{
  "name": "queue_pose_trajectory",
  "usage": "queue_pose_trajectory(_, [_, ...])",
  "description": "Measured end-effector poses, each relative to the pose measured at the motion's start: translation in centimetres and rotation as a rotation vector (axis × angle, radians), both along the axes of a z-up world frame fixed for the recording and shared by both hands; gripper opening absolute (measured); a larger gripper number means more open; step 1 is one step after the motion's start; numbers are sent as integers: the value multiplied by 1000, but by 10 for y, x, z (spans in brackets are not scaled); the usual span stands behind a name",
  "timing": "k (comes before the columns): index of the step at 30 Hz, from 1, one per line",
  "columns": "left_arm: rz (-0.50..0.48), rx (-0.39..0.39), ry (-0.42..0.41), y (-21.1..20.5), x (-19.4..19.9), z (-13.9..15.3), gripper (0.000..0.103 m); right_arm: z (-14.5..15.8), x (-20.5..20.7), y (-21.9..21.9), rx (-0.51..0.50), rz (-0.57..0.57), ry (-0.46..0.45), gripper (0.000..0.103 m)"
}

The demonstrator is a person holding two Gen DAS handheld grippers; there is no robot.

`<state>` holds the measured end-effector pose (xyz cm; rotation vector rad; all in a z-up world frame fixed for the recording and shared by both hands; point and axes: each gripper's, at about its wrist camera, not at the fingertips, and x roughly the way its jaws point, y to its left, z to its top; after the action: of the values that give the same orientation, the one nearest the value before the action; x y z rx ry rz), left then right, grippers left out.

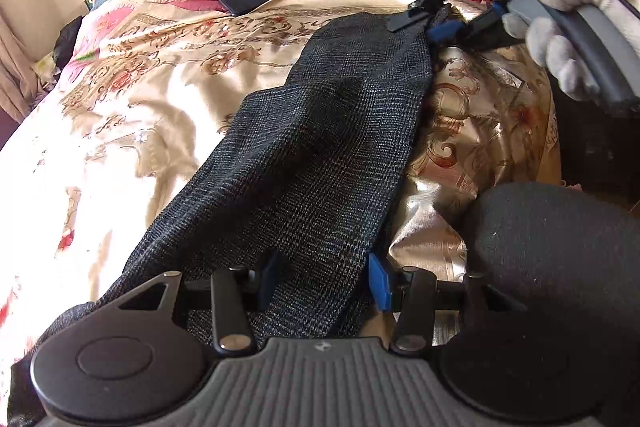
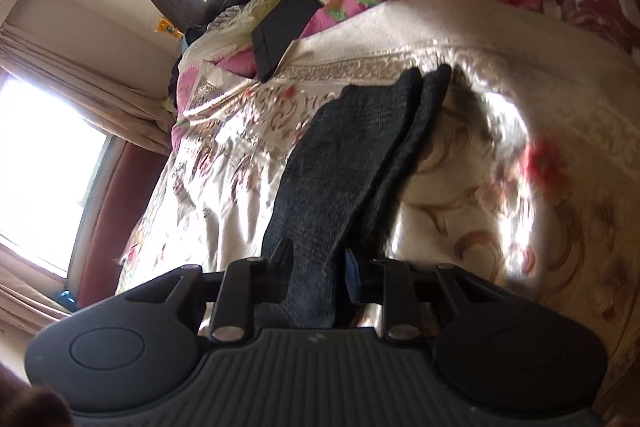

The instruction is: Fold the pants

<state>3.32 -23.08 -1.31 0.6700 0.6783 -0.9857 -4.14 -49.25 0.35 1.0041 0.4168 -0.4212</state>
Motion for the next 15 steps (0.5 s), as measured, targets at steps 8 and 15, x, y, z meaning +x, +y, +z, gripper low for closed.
queue_pose_trajectory(8, [0,-1,7,1,2,-1,62,-8,-10,-12,9,-81,-11,2])
queue_pose_trajectory(15, [-16,7,0,-1,4,-4,63,-2,-8,-2,-104,-58,25,4])
